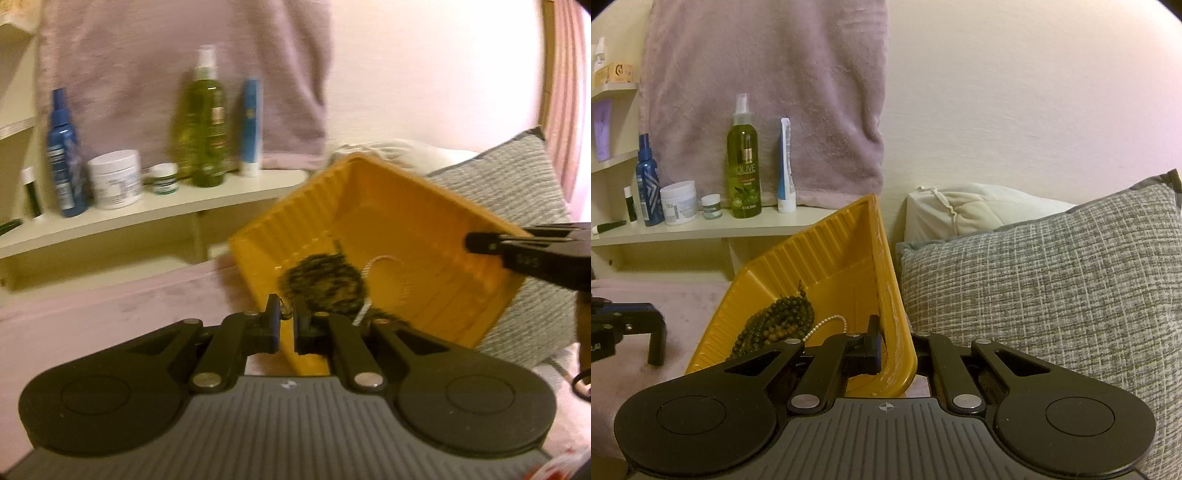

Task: Organize jewelry
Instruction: 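Carry the earring into the orange tray and open the left gripper, then move the left gripper to the black cylinder and grasp it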

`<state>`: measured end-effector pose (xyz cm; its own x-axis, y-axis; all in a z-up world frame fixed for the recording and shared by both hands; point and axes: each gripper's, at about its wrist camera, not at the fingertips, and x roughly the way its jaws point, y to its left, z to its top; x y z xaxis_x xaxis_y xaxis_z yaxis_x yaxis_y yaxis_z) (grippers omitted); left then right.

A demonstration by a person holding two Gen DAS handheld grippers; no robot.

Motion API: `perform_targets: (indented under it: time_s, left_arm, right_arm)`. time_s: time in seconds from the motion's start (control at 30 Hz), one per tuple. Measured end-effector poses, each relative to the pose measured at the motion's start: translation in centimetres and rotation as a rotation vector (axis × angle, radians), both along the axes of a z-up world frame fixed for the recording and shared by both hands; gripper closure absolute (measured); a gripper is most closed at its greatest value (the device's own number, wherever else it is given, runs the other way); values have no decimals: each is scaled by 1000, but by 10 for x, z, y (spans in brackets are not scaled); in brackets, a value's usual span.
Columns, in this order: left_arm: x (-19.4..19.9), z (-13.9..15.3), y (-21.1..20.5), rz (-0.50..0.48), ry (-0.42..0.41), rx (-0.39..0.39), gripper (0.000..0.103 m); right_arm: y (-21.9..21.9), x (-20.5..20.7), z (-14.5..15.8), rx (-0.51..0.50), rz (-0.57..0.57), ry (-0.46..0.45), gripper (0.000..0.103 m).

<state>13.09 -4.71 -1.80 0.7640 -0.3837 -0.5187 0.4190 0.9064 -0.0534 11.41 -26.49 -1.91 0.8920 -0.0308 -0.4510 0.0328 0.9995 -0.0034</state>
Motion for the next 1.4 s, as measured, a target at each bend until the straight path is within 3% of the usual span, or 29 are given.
perform_targets:
  time_s: [0.53,0.6,0.67,0.87,1.2,1.4]
  left_arm:
    - [-6,-6,-57,-179,15,3,97]
    - [-8,-7,-58,-198,23,-3,96]
    - [-9,-8,-58,-191,18,5,87]
    - [-7,-7,-27,-83,9,-23,86]
    - [6,-23,57,222,64,-3,85]
    - [13,-34,75,296,82,-15,77]
  right_arm:
    - [1,-1,0,4,0,-1,97]
    - [2,-1,0,5,0,0,97]
    - [2,-1,0,5,0,0,97]
    - [2,-1,0,6,0,-1,97]
    - [2,-1,0,6,-2,-1,97]
    - [2,0,-1,1,-2,1,97]
